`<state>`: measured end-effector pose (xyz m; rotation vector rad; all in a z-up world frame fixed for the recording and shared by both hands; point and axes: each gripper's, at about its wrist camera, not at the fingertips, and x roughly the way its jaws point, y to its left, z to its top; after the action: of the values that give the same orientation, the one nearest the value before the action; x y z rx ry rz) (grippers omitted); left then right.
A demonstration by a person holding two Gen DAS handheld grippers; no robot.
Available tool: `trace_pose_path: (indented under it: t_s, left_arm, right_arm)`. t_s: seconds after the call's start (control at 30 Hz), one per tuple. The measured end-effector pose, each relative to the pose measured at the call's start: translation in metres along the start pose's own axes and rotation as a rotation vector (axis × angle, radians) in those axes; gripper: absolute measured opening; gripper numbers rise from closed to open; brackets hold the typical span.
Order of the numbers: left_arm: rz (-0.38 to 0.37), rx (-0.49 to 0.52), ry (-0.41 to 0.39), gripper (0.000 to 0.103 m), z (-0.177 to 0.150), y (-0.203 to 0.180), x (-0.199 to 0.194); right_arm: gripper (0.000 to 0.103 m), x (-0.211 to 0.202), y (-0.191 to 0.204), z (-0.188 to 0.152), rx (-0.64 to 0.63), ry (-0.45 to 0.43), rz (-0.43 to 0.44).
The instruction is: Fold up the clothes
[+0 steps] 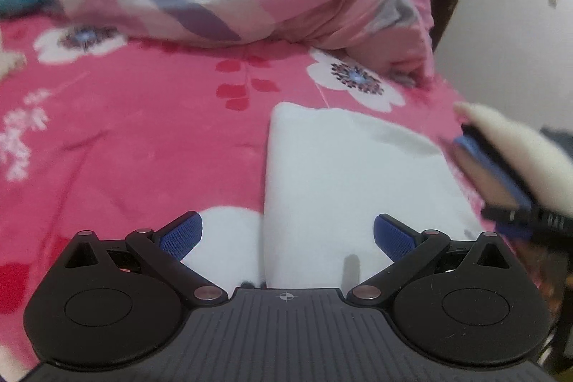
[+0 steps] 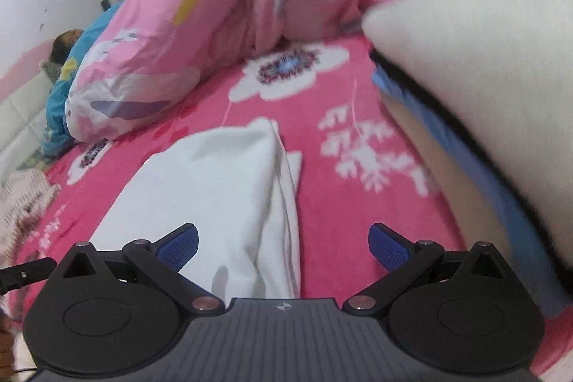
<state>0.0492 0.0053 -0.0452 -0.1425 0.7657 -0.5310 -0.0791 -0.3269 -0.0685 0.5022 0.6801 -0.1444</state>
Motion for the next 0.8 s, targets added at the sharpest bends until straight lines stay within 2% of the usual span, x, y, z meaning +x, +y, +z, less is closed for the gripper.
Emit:
trace_pose_path:
  t_s: [0.07, 0.13, 0.2, 0.27, 0.5, 0.57, 0.67, 0.73, 0.8]
  left_arm:
    - [-0.071, -0.073, 0.045, 0.101, 0.004, 0.015, 0.015]
    - [-0.144, -0.147, 0.091, 0.094, 0.007, 0.03, 0.03]
    - [-0.21, -0.198, 0.136, 0.072, 0.01, 0.042, 0.045]
    - [-0.257, -0.204, 0.185, 0.059, 0.011, 0.046, 0.061]
    - [-0.406, -0.229, 0.263, 0.049, 0.023, 0.055, 0.103]
    - [-0.446, -0.258, 0.285, 0.046, 0.029, 0.059, 0.115]
    - [-0.478, -0.281, 0.31, 0.042, 0.034, 0.061, 0.129]
    - [-0.491, -0.294, 0.319, 0.04, 0.037, 0.062, 0.137]
    - [-0.491, -0.303, 0.313, 0.035, 0.038, 0.061, 0.141]
  right_arm:
    - [0.103, 0.01, -0.011, -0.001, 0.06, 0.046, 0.034]
    - [0.103, 0.018, -0.016, -0.001, 0.084, 0.072, 0.055]
    - [0.103, 0.025, -0.016, 0.001, 0.078, 0.083, 0.069]
    - [0.102, 0.031, -0.015, 0.005, 0.067, 0.092, 0.083]
    - [0.094, 0.064, -0.003, 0.025, 0.044, 0.128, 0.143]
    - [0.089, 0.075, -0.001, 0.032, 0.036, 0.134, 0.169]
    - [0.081, 0.092, 0.0, 0.042, 0.044, 0.148, 0.226]
    - [0.08, 0.104, 0.0, 0.048, 0.057, 0.155, 0.267]
    - [0.075, 0.113, 0.0, 0.052, 0.063, 0.155, 0.299]
